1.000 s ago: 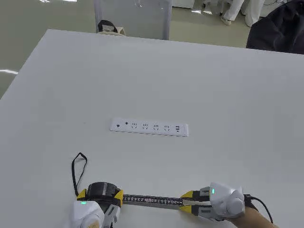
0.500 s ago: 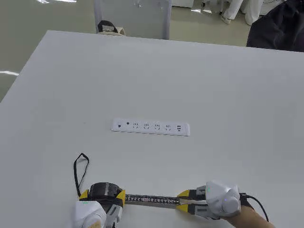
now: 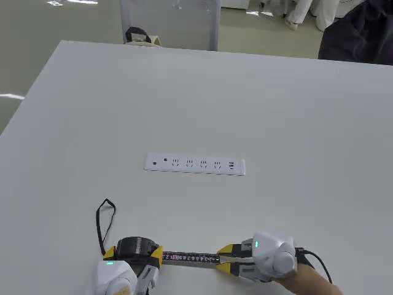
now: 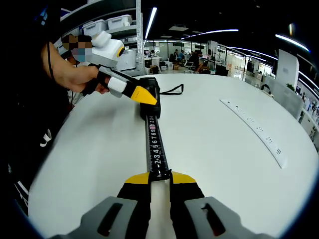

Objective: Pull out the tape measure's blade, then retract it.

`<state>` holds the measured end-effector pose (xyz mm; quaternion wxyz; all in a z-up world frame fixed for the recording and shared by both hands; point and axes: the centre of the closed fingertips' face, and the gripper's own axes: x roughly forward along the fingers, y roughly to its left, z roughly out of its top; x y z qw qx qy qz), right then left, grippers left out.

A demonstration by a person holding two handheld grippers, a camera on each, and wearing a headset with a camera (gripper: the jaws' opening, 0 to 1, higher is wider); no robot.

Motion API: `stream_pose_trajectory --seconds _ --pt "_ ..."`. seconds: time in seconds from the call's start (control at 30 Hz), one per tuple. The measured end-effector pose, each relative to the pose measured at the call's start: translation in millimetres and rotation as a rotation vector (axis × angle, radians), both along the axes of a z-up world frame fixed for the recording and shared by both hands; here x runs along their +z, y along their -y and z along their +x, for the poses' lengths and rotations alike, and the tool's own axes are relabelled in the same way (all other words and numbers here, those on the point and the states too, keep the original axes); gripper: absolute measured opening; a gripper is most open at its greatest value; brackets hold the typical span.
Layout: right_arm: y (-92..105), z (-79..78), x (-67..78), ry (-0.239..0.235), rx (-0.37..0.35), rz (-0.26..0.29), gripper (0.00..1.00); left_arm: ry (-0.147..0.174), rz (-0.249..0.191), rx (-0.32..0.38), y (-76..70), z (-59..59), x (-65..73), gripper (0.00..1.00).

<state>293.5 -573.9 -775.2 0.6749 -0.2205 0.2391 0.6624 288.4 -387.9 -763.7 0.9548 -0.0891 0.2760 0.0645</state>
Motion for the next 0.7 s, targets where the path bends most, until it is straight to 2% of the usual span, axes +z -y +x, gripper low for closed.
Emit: stream_pose_trajectory --seconds 0.5,0.7 --pt "-23.7 -2.2 -1.4 0.005 0.01 0.01 0.12 -0.002 -0.013 0.003 -1.6 0.0 -1.7 0.6" --pt "-37.1 -3.1 -1.8 0.003 0.019 0.019 0.12 -0.003 -0.02 -0.003 0.4 -0.2 2.7 0.59"
